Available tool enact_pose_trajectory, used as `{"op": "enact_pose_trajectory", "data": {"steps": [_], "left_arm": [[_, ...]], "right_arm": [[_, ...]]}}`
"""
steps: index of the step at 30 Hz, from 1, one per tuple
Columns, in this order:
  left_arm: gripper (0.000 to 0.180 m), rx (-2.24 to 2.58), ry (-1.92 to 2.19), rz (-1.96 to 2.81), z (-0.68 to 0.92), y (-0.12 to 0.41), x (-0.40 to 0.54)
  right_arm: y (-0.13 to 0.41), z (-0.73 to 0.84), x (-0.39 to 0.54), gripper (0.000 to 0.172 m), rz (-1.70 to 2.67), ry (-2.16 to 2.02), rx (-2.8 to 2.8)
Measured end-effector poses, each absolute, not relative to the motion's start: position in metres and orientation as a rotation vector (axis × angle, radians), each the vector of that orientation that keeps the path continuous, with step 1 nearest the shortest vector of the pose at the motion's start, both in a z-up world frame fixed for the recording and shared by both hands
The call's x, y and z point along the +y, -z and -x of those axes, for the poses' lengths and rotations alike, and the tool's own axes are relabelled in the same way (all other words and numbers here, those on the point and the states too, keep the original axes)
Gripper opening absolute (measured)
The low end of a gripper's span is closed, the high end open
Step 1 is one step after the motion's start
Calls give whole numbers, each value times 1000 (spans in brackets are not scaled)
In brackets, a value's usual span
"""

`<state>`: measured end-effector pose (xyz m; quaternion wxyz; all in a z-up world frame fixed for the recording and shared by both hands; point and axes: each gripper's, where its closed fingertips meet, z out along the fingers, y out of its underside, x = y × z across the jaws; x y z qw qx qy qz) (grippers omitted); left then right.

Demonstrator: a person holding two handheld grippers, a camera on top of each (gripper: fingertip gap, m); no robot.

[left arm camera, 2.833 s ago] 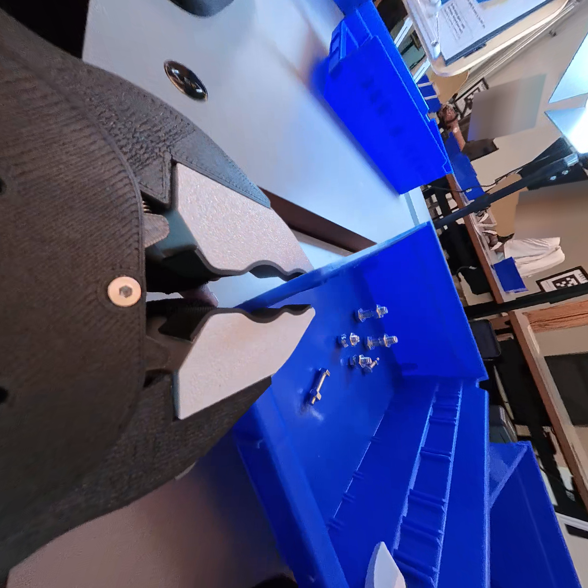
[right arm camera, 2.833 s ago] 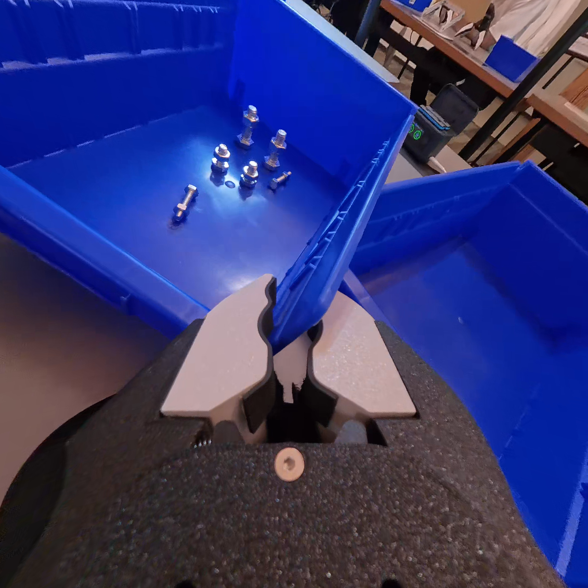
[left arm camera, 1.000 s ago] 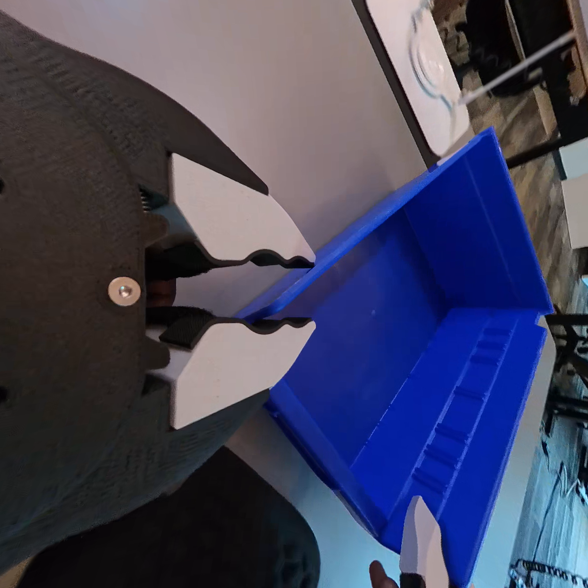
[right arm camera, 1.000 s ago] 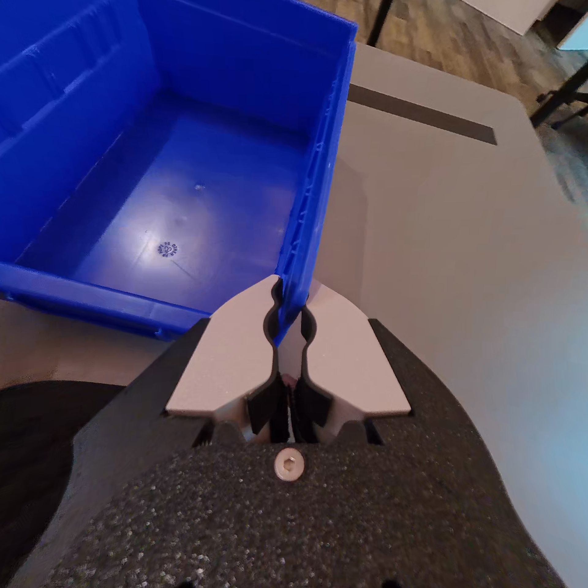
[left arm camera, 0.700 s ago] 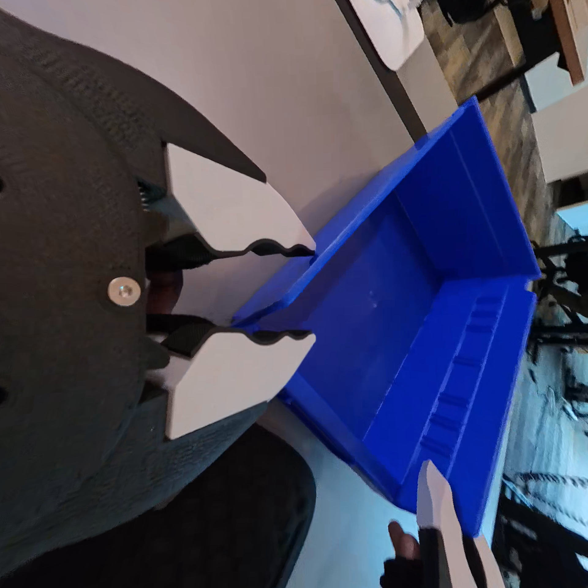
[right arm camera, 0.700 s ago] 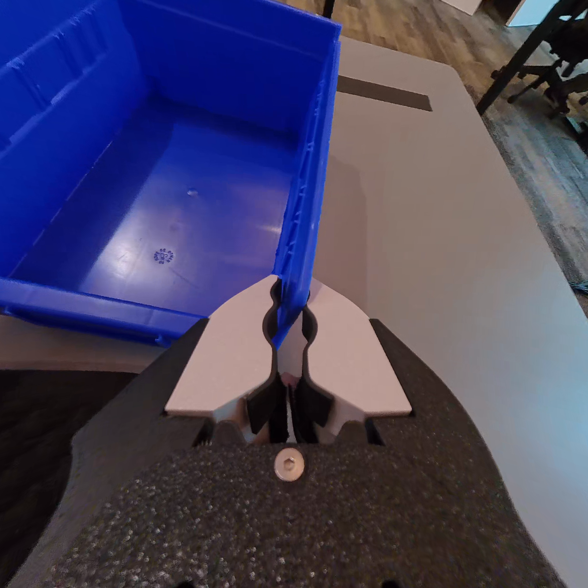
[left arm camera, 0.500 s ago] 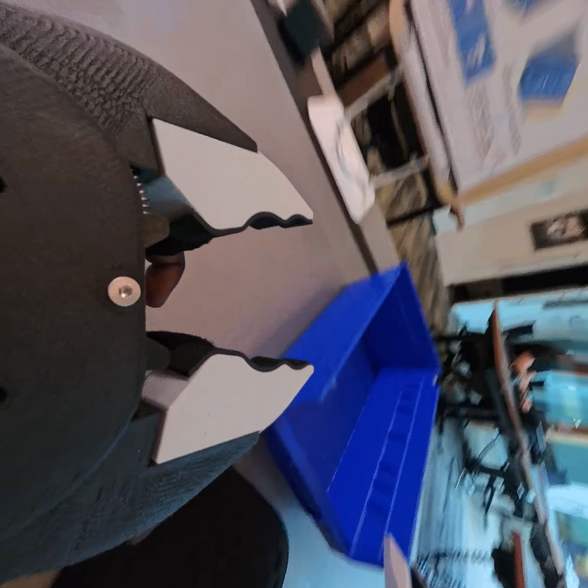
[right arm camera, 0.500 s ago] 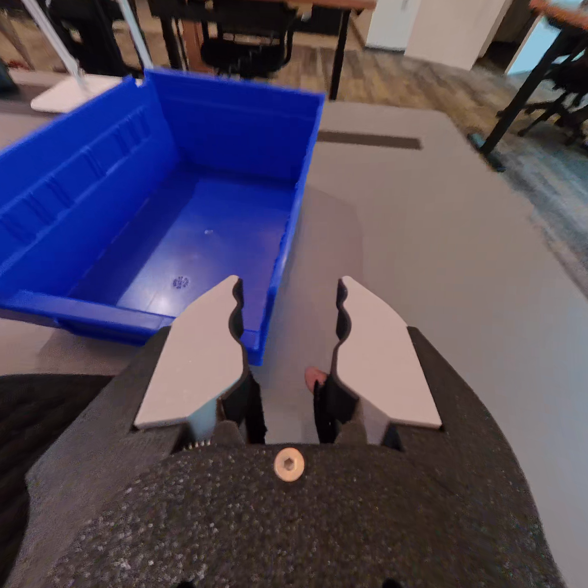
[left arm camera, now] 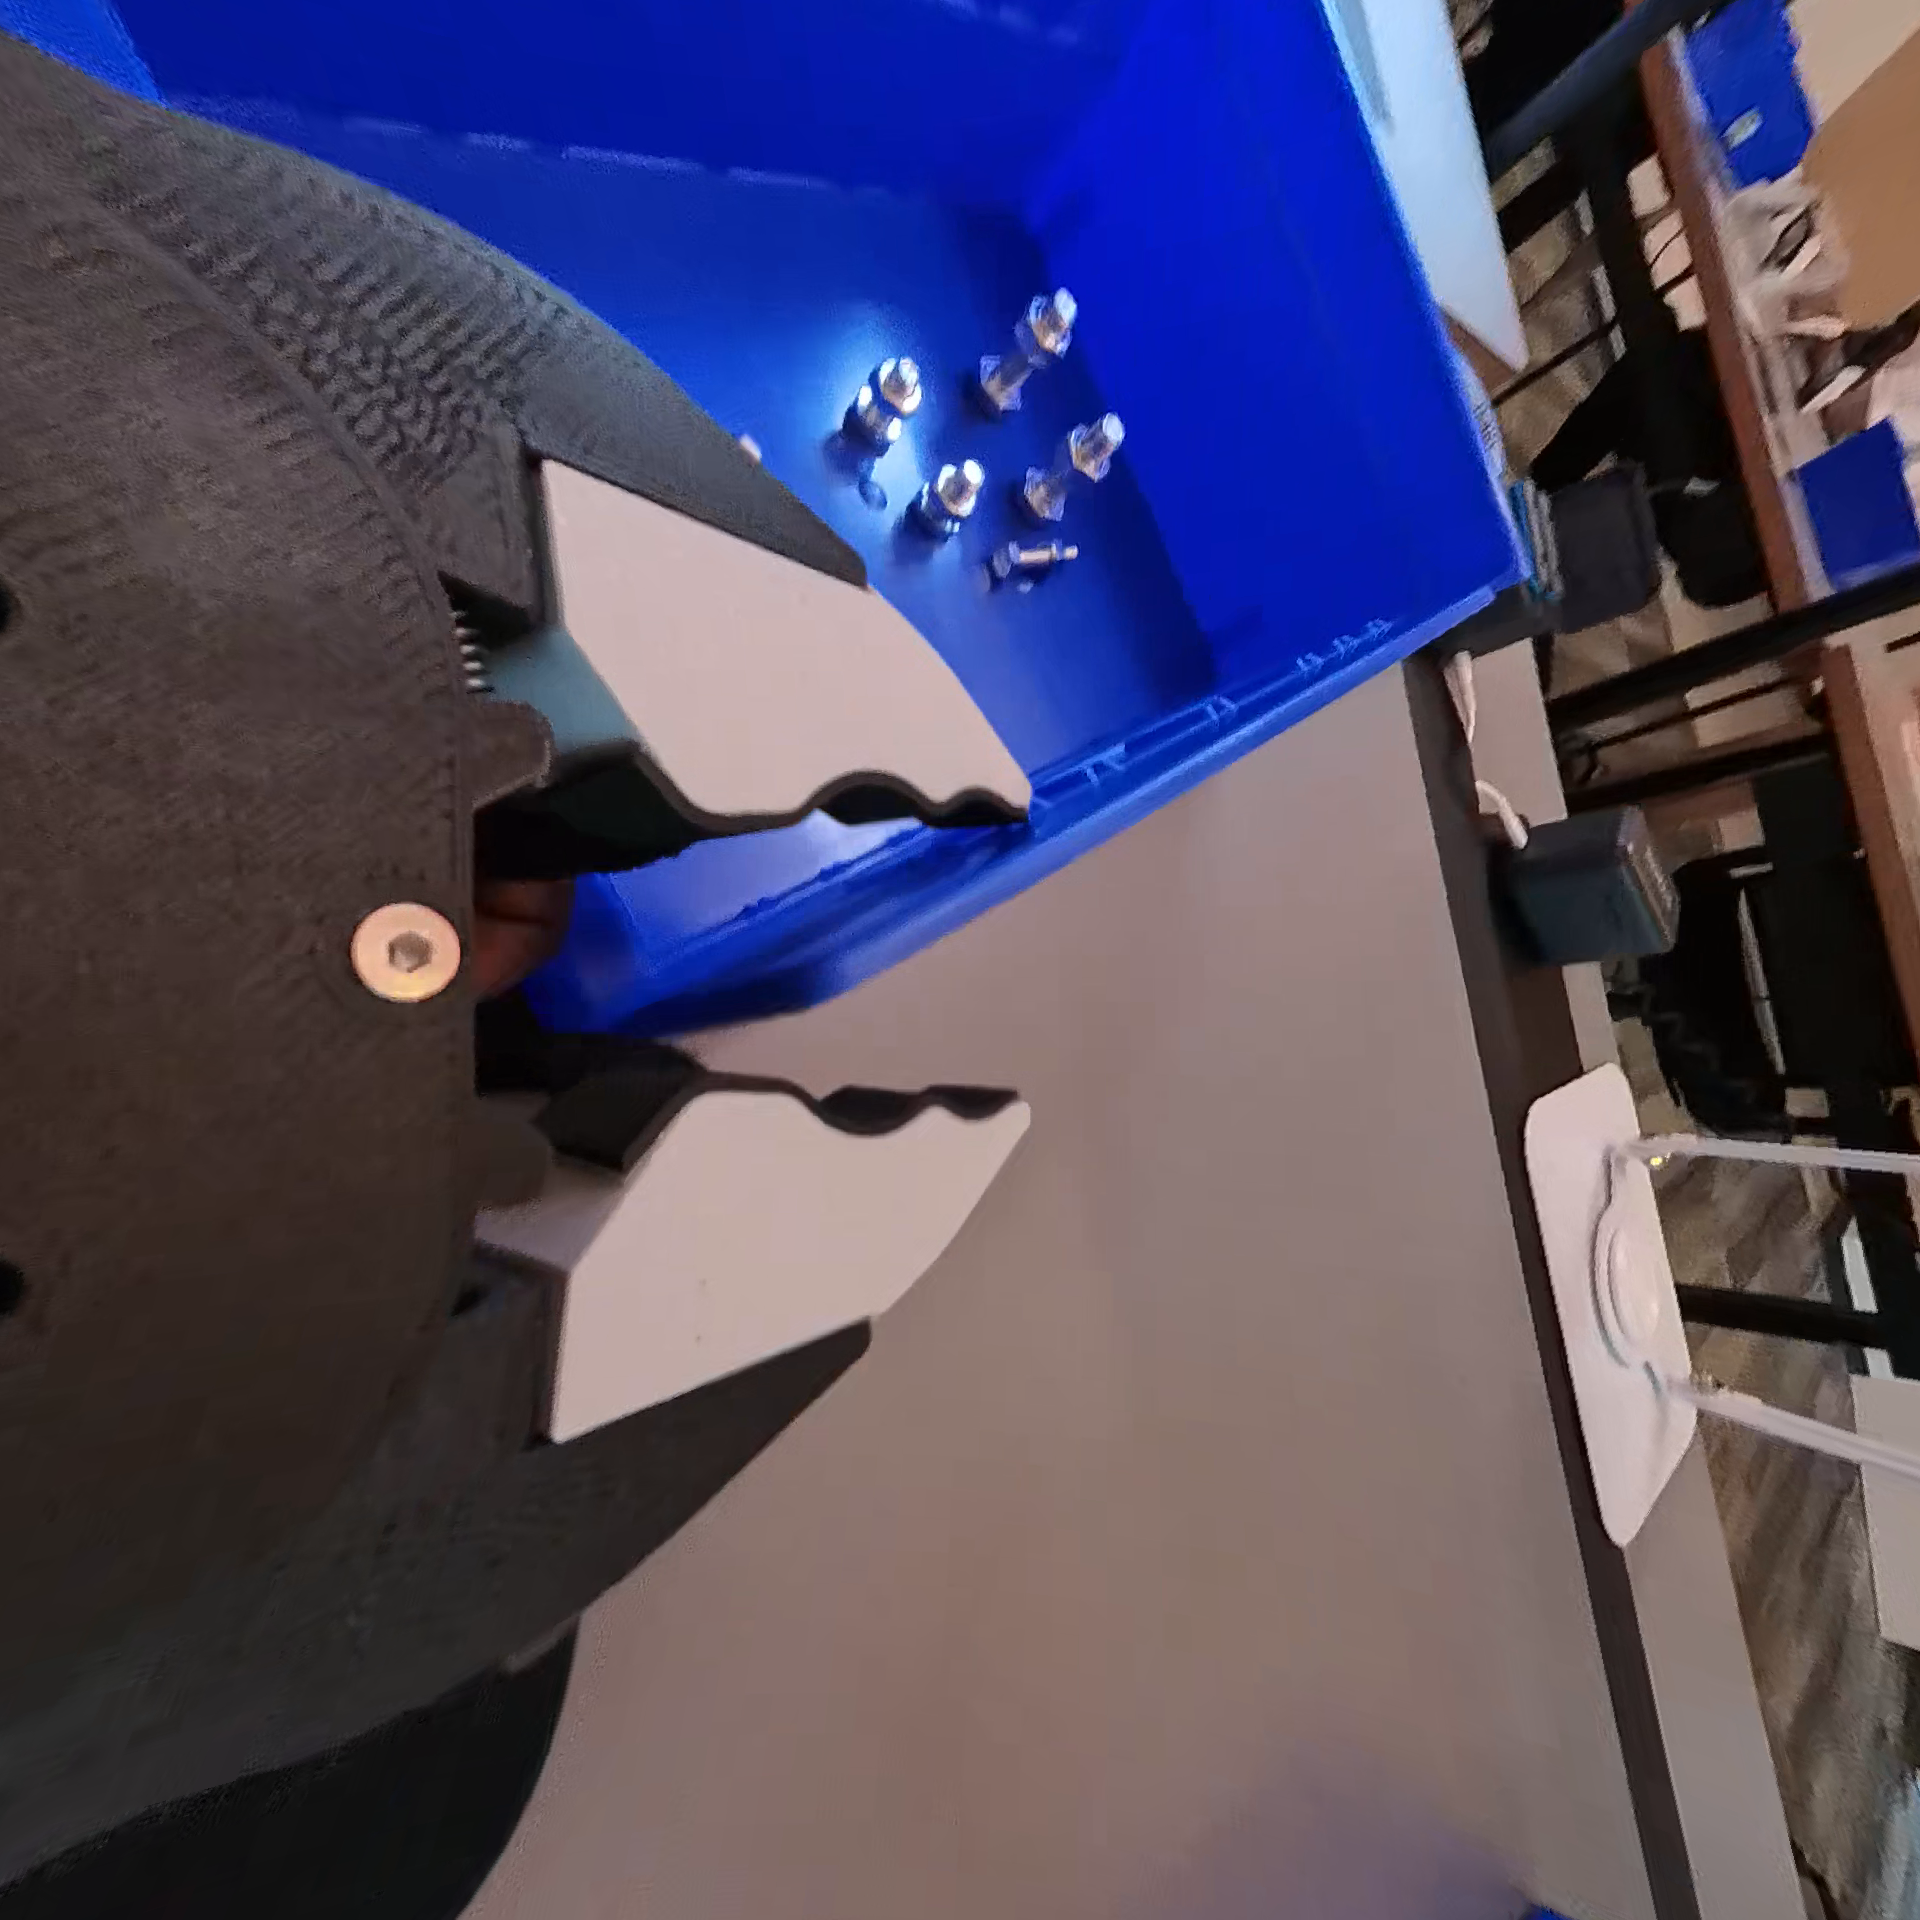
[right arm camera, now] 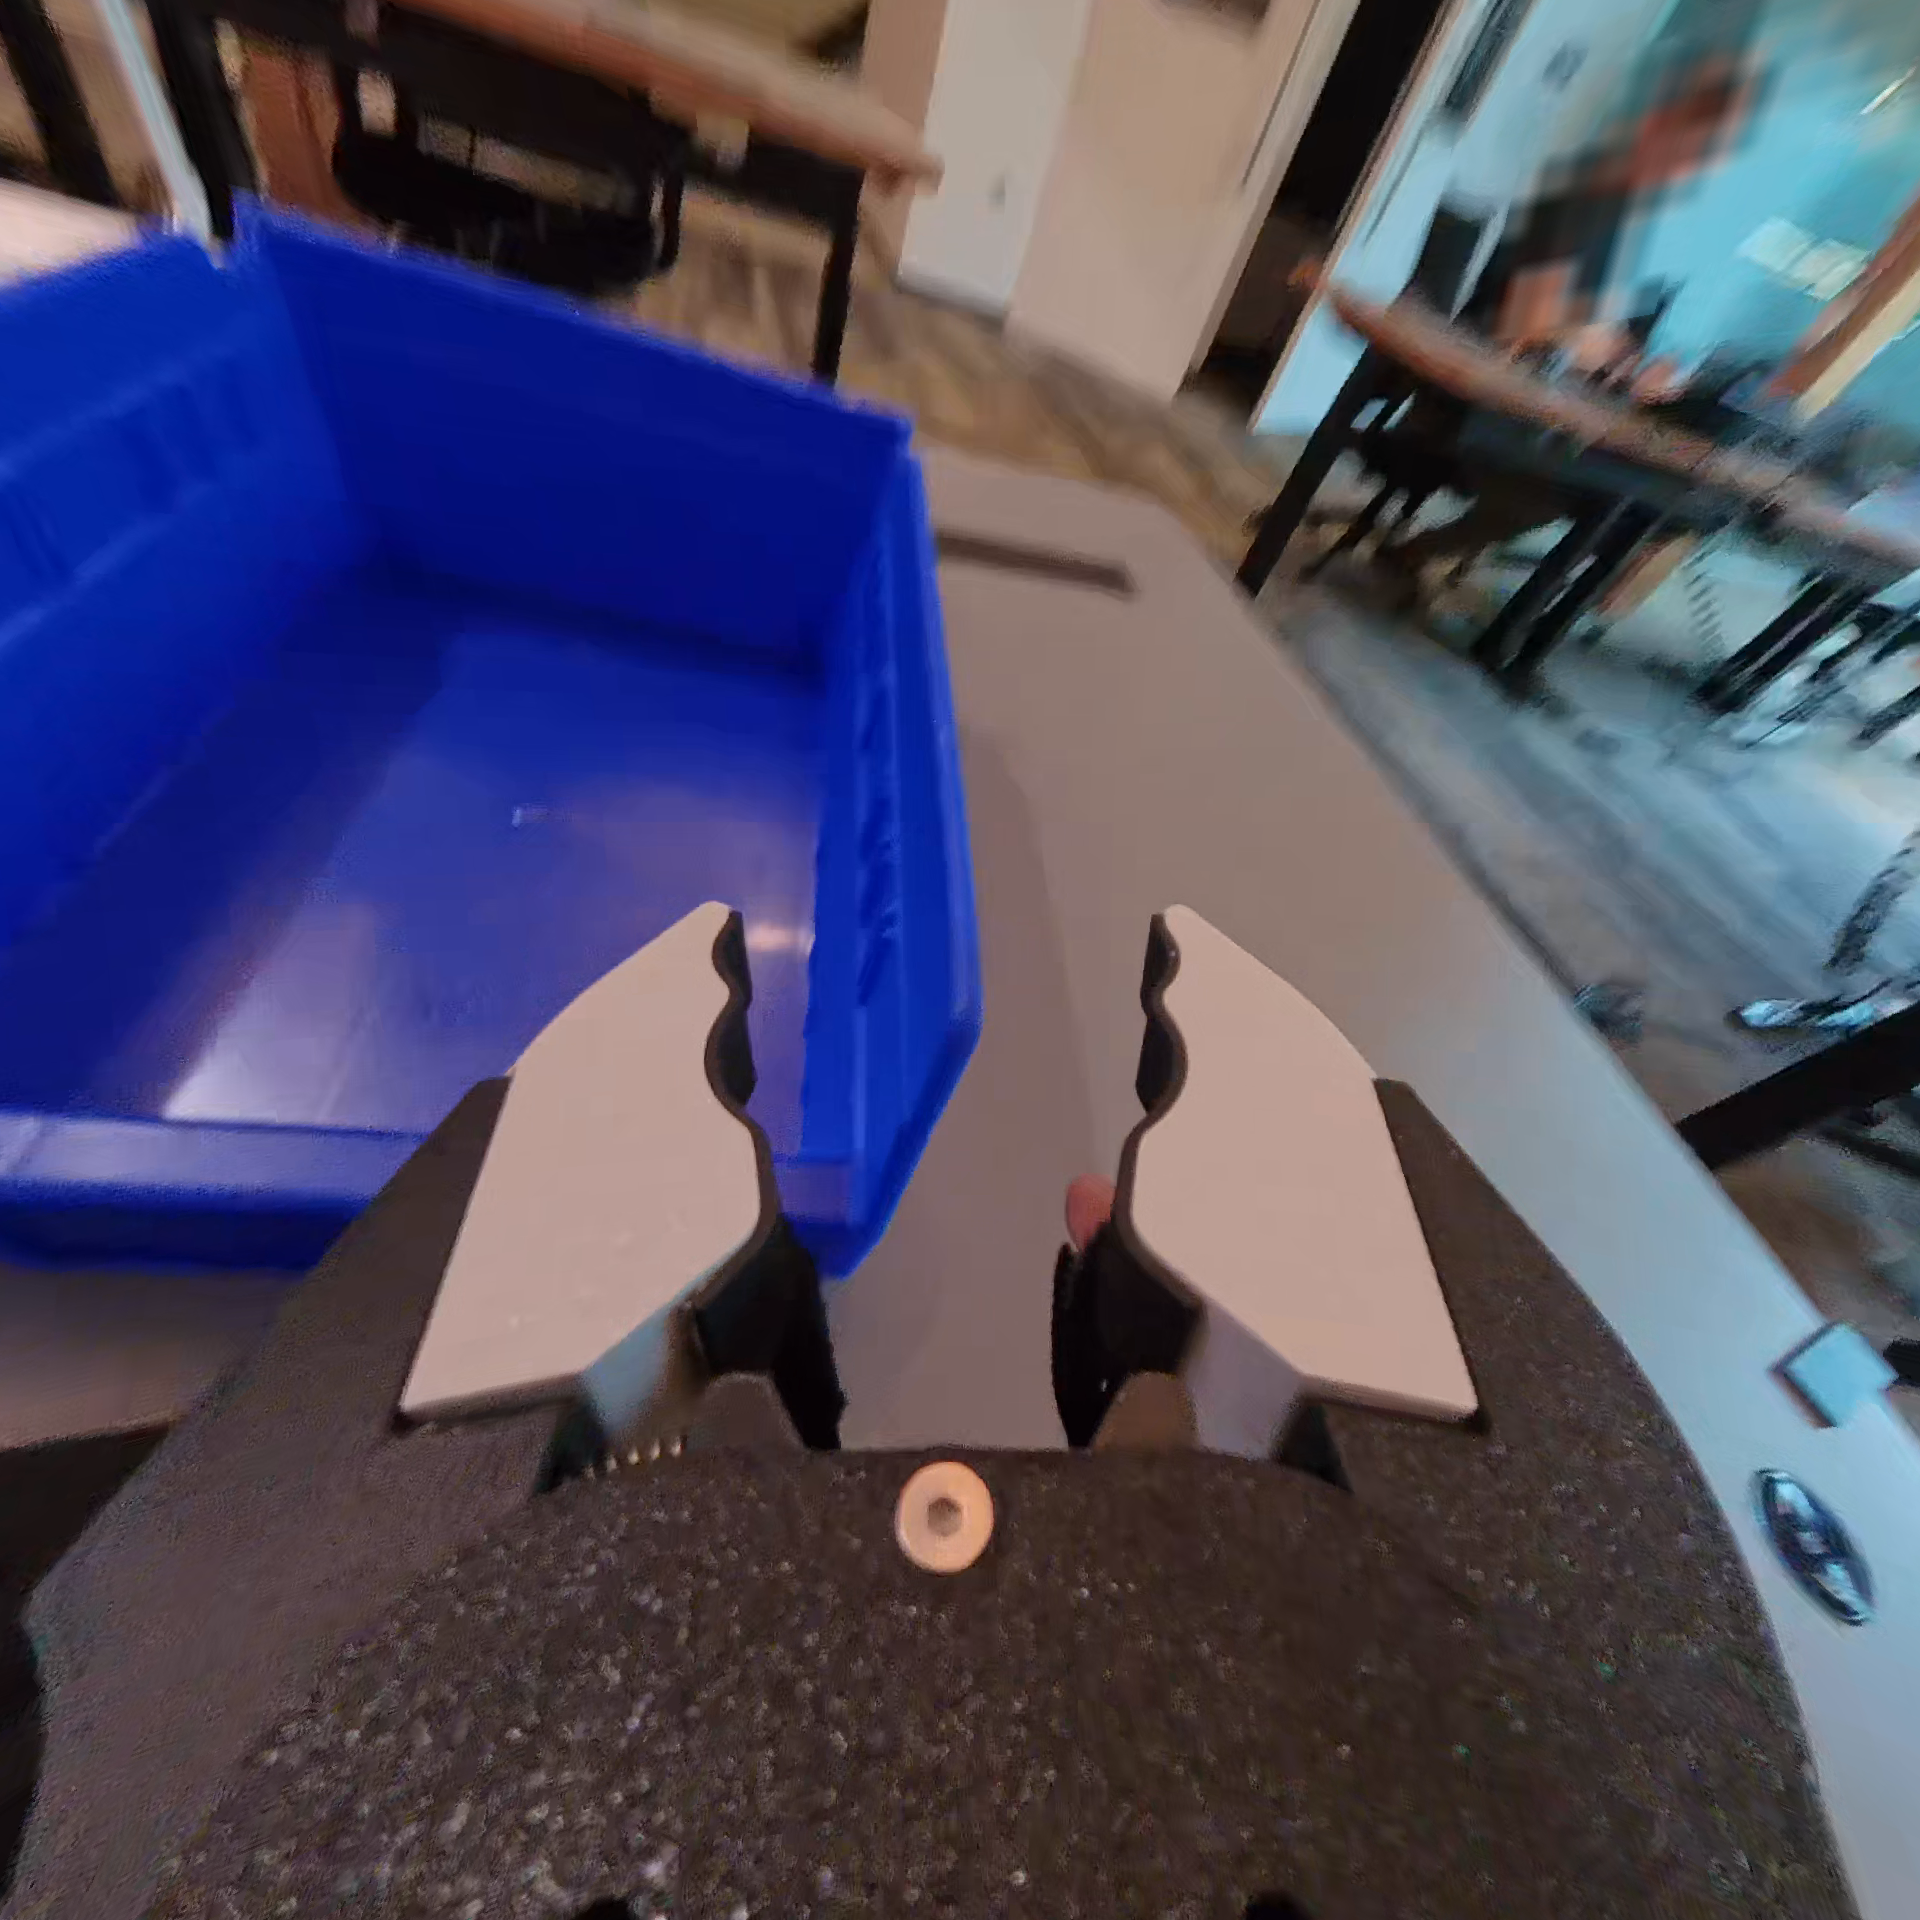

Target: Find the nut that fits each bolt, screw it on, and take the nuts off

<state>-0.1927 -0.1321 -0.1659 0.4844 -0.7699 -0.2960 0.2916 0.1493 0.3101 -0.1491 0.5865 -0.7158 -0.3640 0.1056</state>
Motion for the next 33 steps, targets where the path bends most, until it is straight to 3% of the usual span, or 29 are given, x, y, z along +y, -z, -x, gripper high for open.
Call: {"op": "enact_pose_trajectory", "data": {"steps": [2, 6, 7, 14, 16, 20, 23, 28, 33], "left_arm": [[32, -713, -750, 1867, 197, 165, -133], [31, -710, -715, 1837, 196, 164, -133], [31, -700, -705, 1835, 194, 164, -132], [30, -616, -629, 1862, 180, 164, -126], [47, -569, -457, 1866, 167, 153, -123], [55, -538, -378, 1697, 177, 89, -146], [54, -615, -475, 1753, 221, 70, -169], [40, -791, -519, 2075, 307, 115, -180], [36, -827, -411, 2337, 343, 175, -167]], "right_arm": [[168, -148, 314, 63, 1765, -253, -896], [177, -150, 316, 18, 1767, -252, -937], [178, -150, 317, 16, 1775, -259, -924], [177, -166, 317, 14, 1793, -259, -875], [175, -170, 315, 15, 1768, -266, -888], [133, -186, 309, 58, 1606, -312, -794], [93, -177, 285, 55, 1433, -501, -773], [80, -121, 197, 41, 1201, -1055, -1028], [126, -90, 134, 41, 1100, -1242, -1430]]}}
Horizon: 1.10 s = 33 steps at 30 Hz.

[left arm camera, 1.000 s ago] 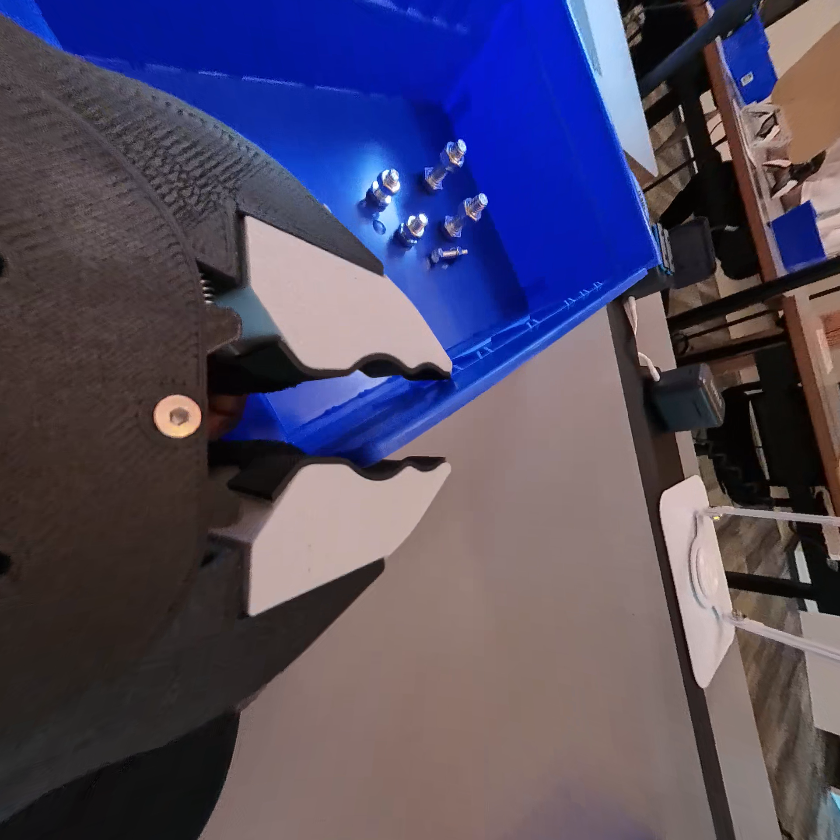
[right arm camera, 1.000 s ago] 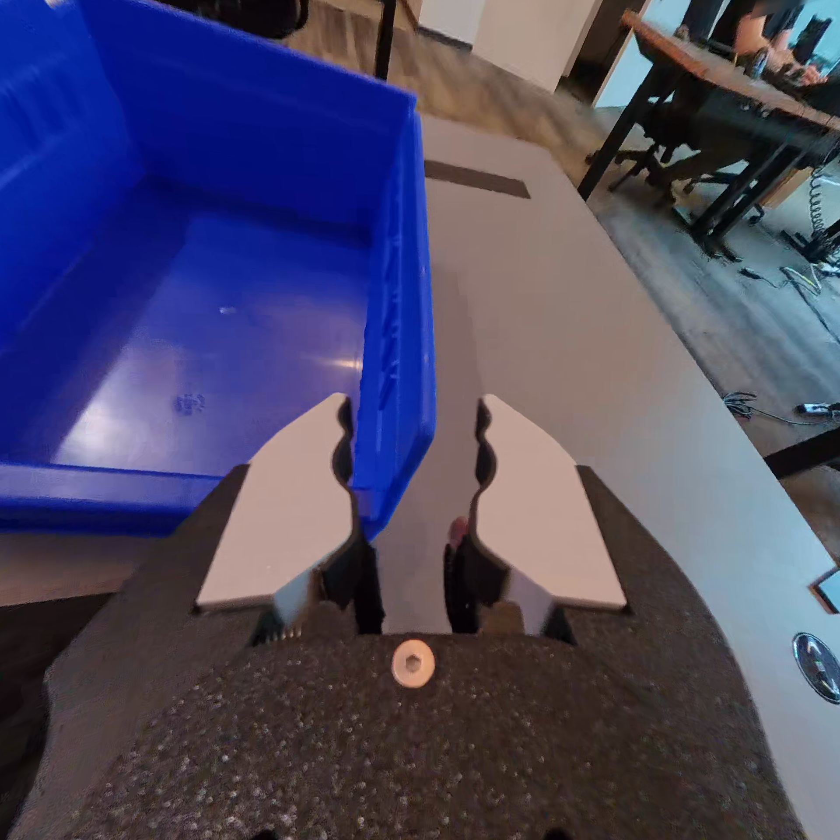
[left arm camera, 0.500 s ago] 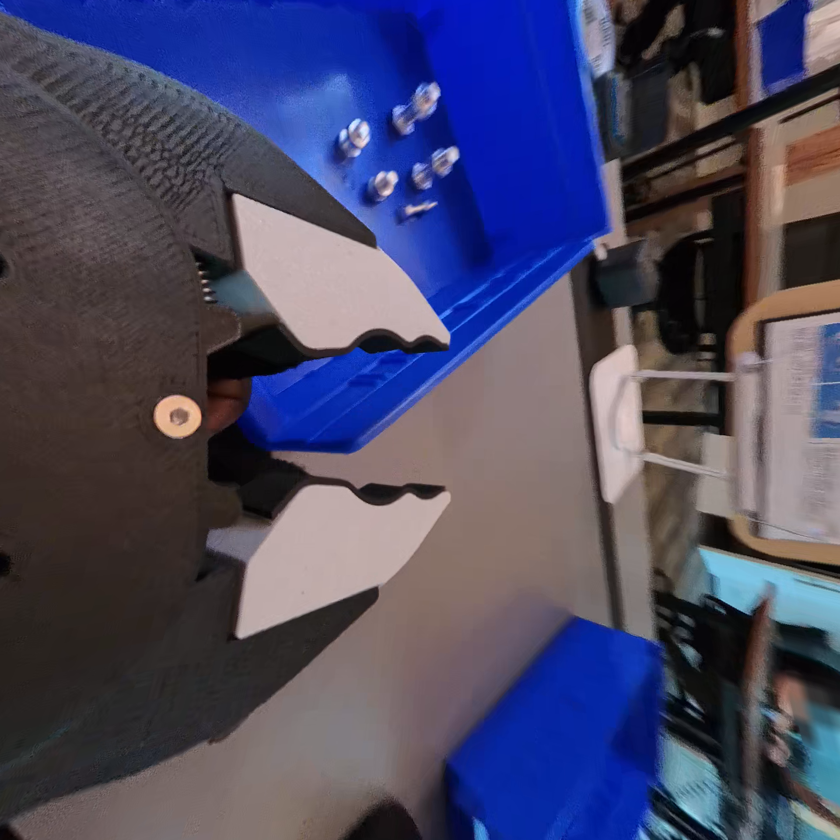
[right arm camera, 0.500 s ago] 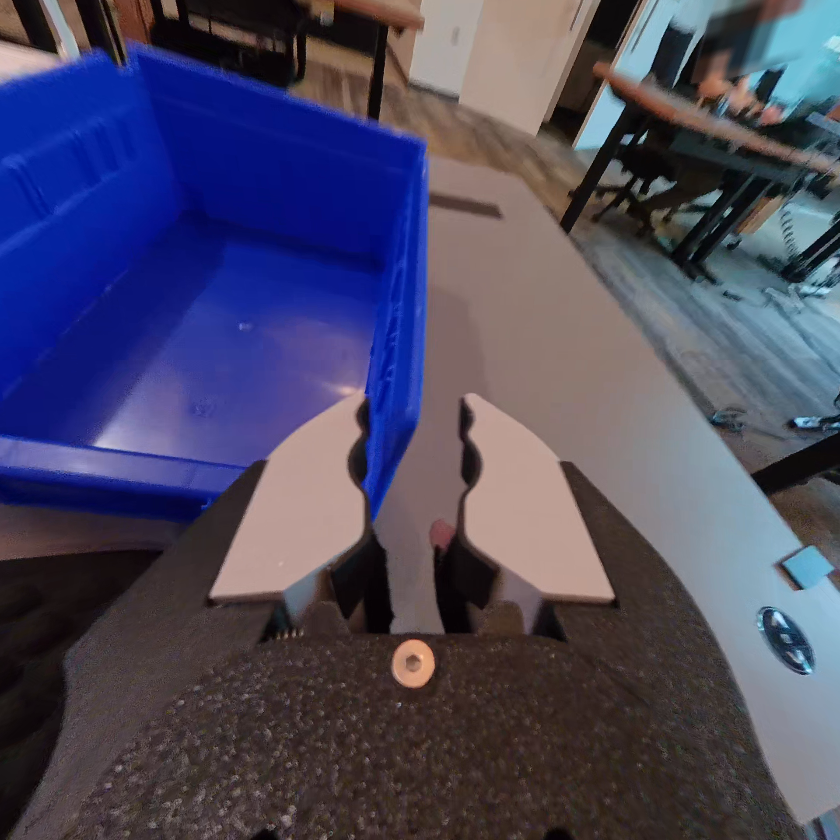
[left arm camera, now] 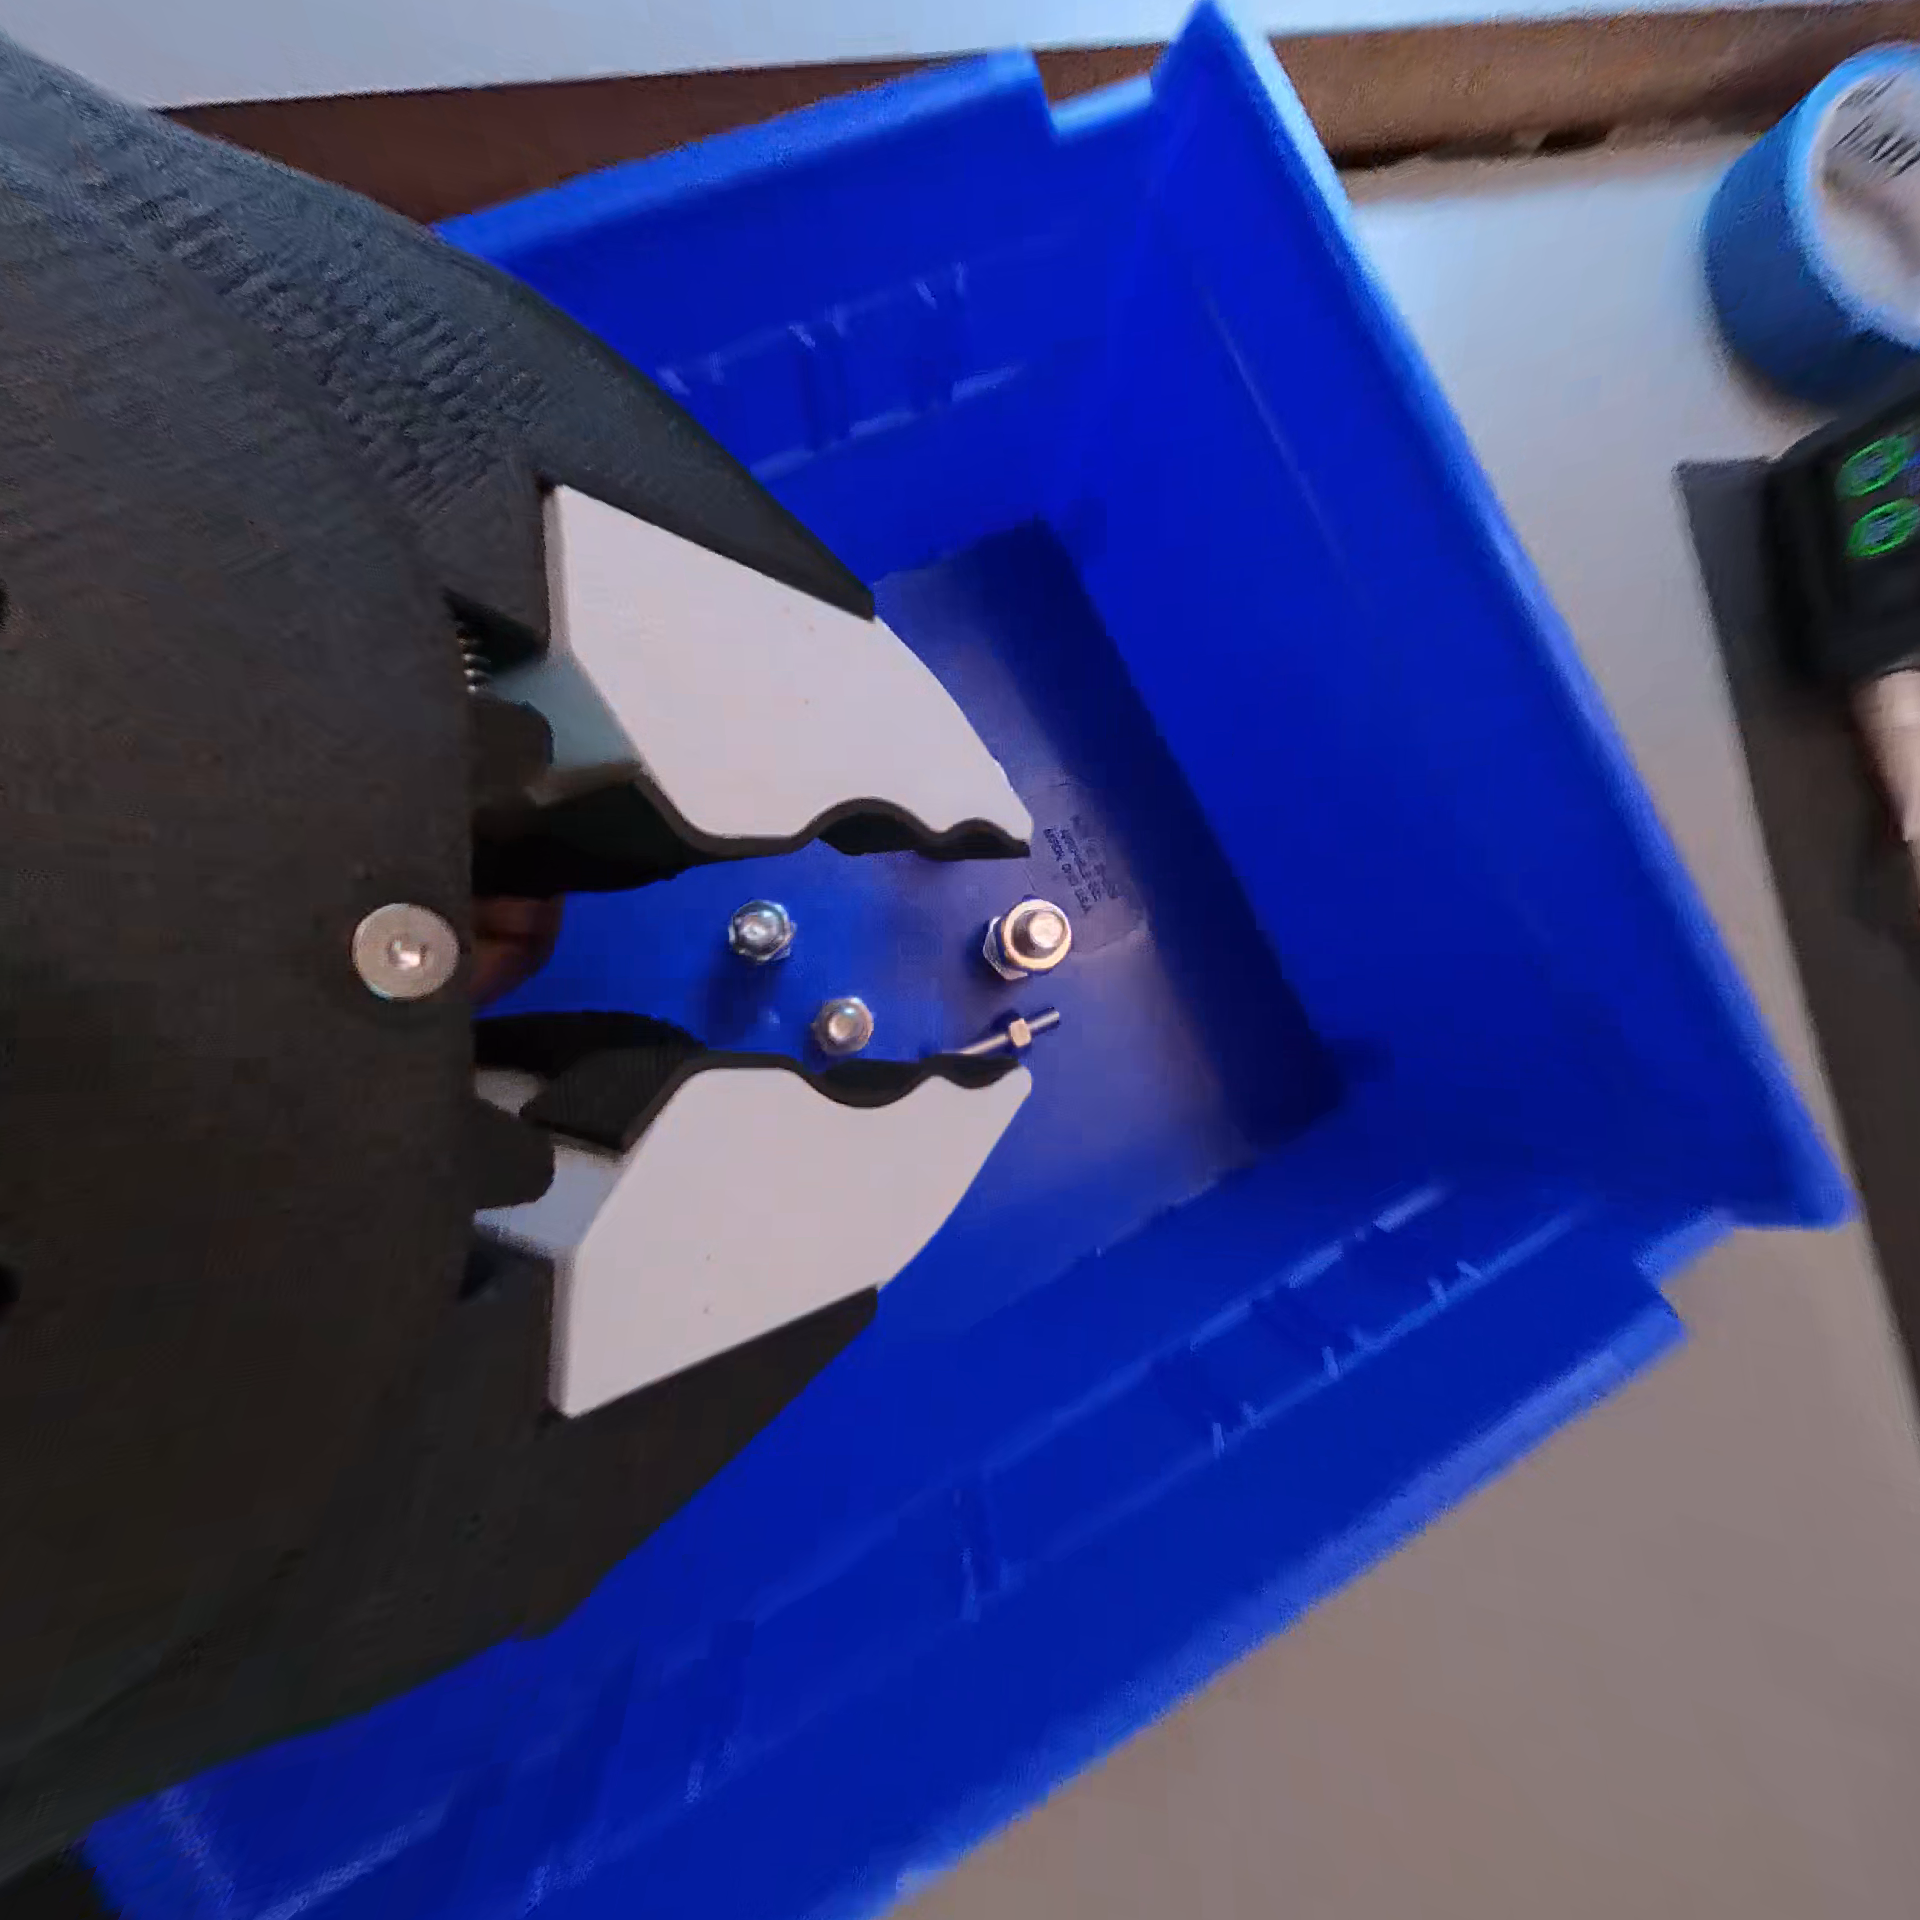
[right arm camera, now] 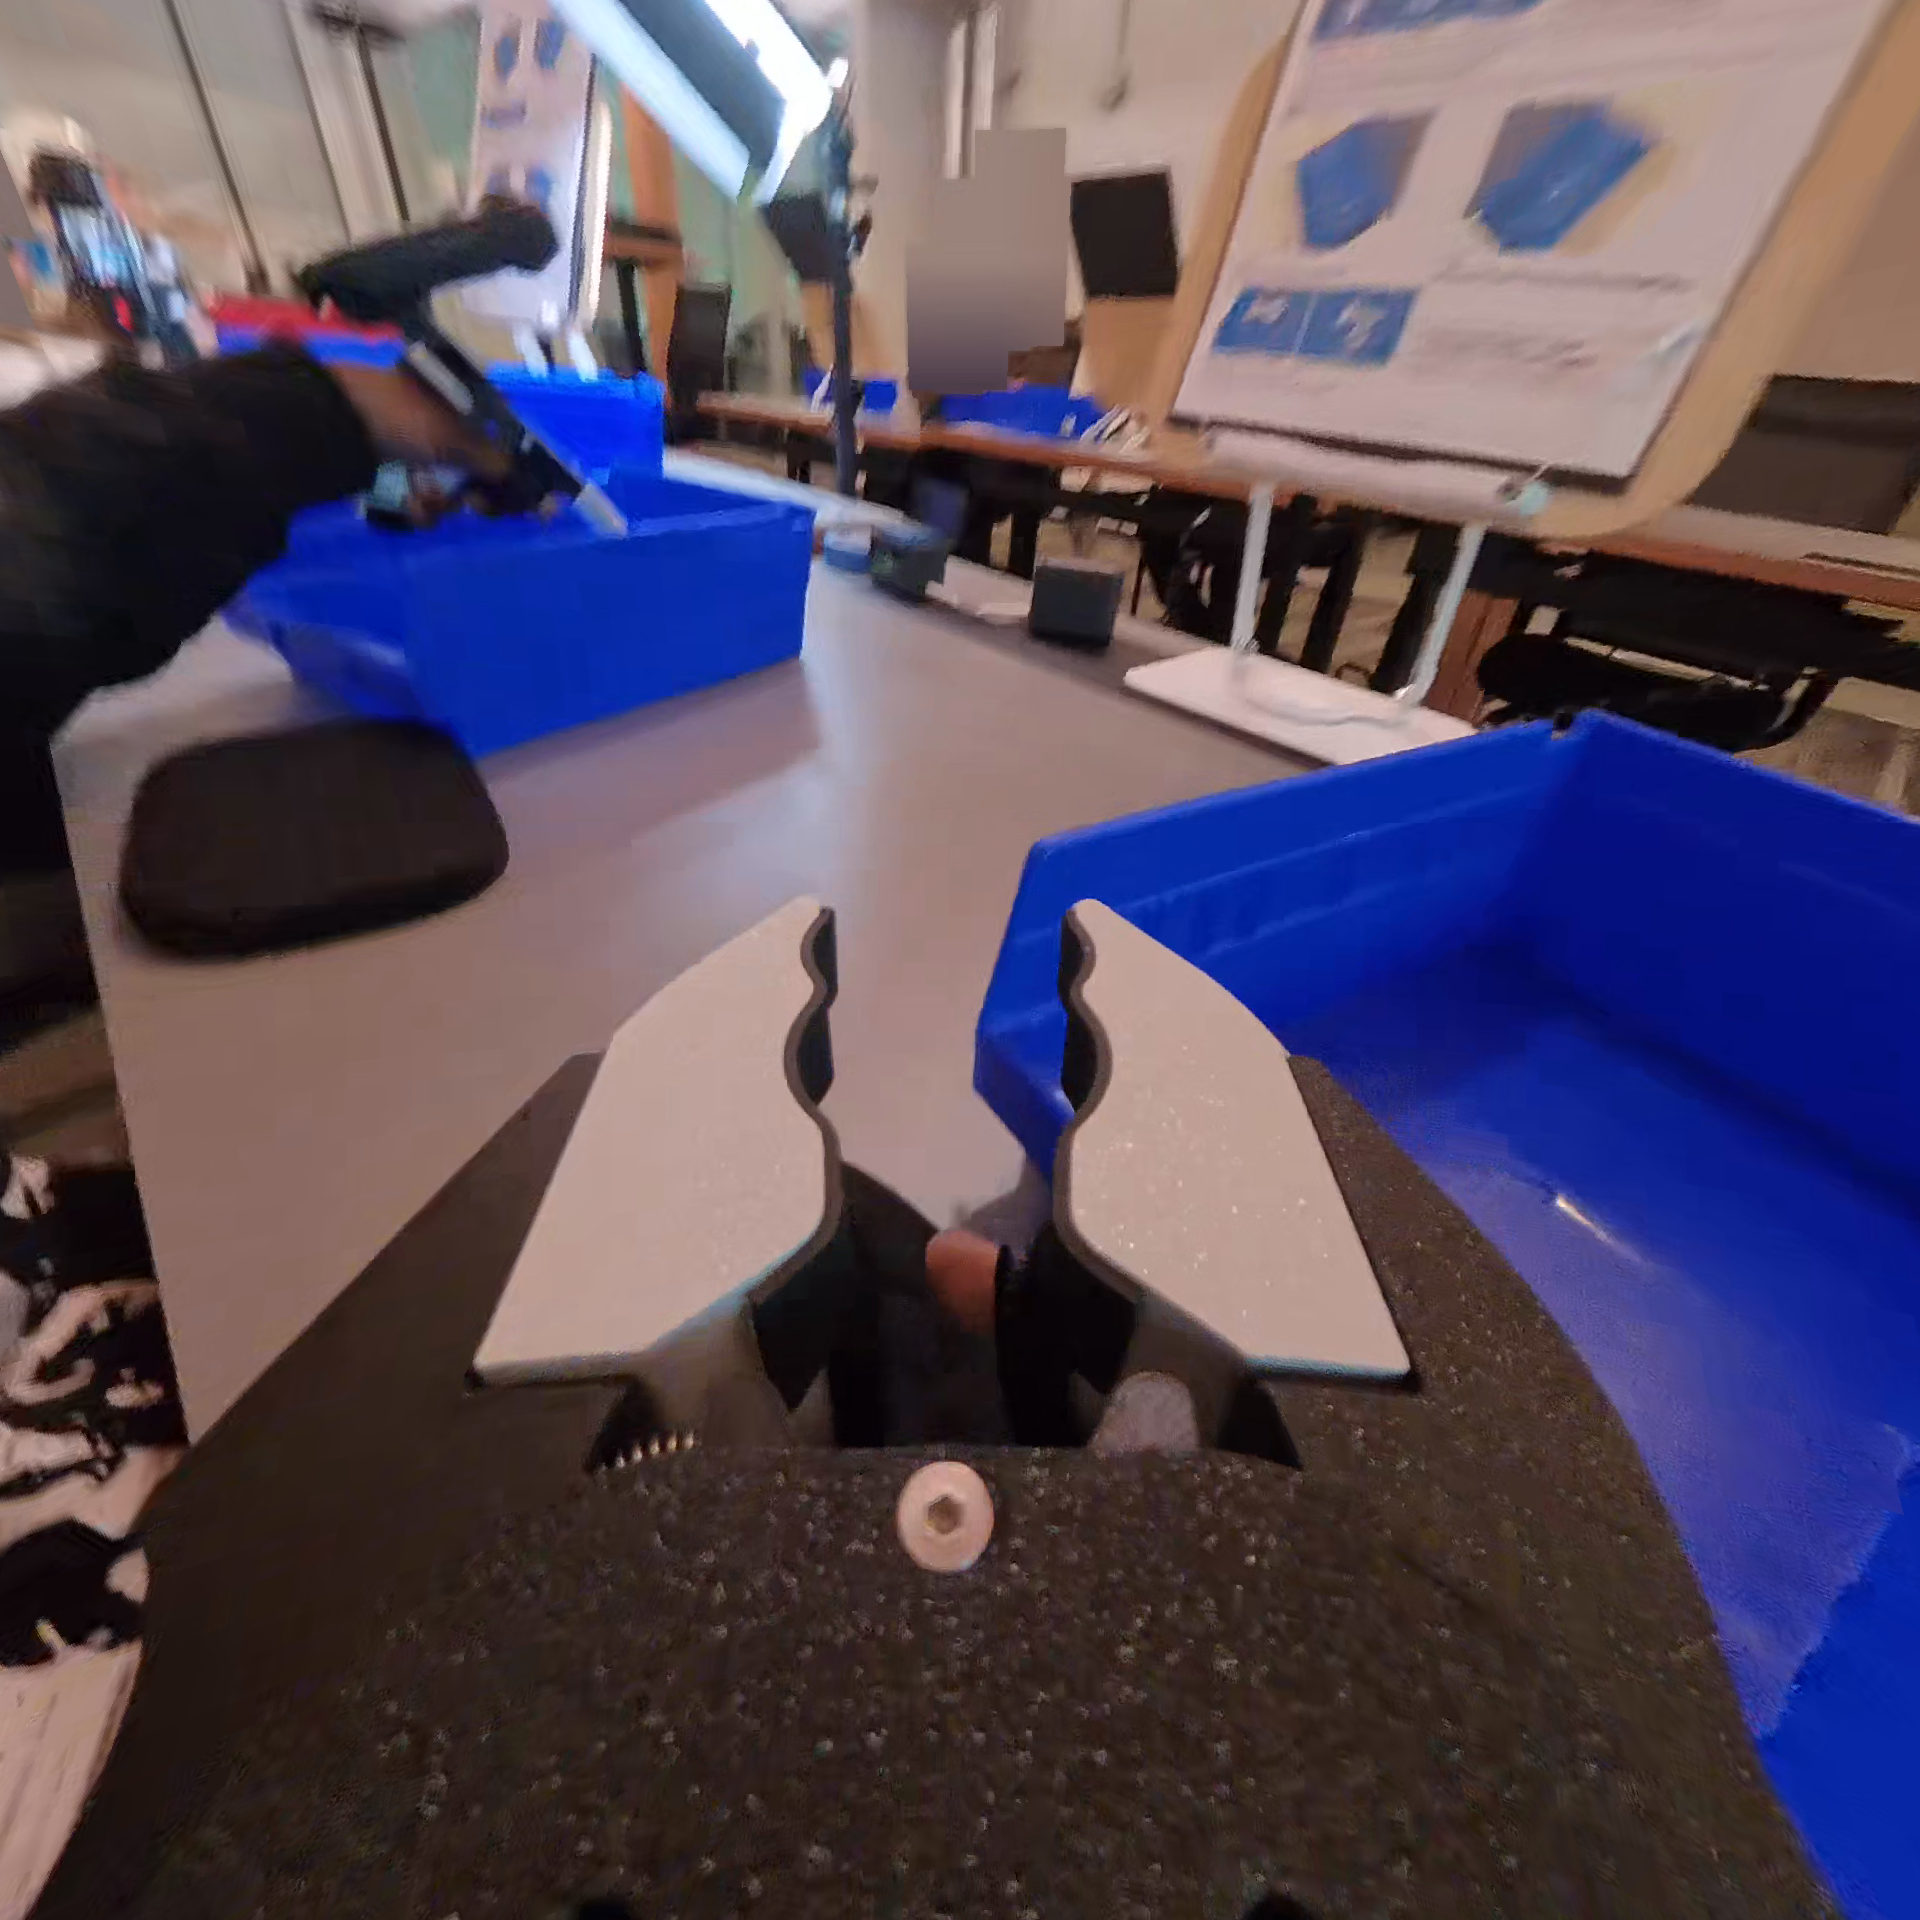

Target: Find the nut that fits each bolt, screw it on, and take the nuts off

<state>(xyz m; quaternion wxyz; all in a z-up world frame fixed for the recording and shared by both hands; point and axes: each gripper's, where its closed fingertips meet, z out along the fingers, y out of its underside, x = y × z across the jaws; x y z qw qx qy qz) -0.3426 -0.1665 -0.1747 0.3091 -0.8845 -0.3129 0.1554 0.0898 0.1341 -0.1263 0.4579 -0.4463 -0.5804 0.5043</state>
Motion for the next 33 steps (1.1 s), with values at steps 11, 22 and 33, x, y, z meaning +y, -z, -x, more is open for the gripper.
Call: {"op": "enact_pose_trajectory", "data": {"steps": [11, 22, 33], "left_arm": [[18, -822, -390, 2513, 364, 218, -166], [18, -309, -280, 2230, 222, 83, -110], [18, 267, -66, 2332, 14, 167, -21]], "right_arm": [[133, -88, 140, 42, 1124, -1254, -1424], [142, -84, 143, 41, 1159, -1210, -1441], [153, -80, 135, 41, 1141, -1122, -1526]]}}
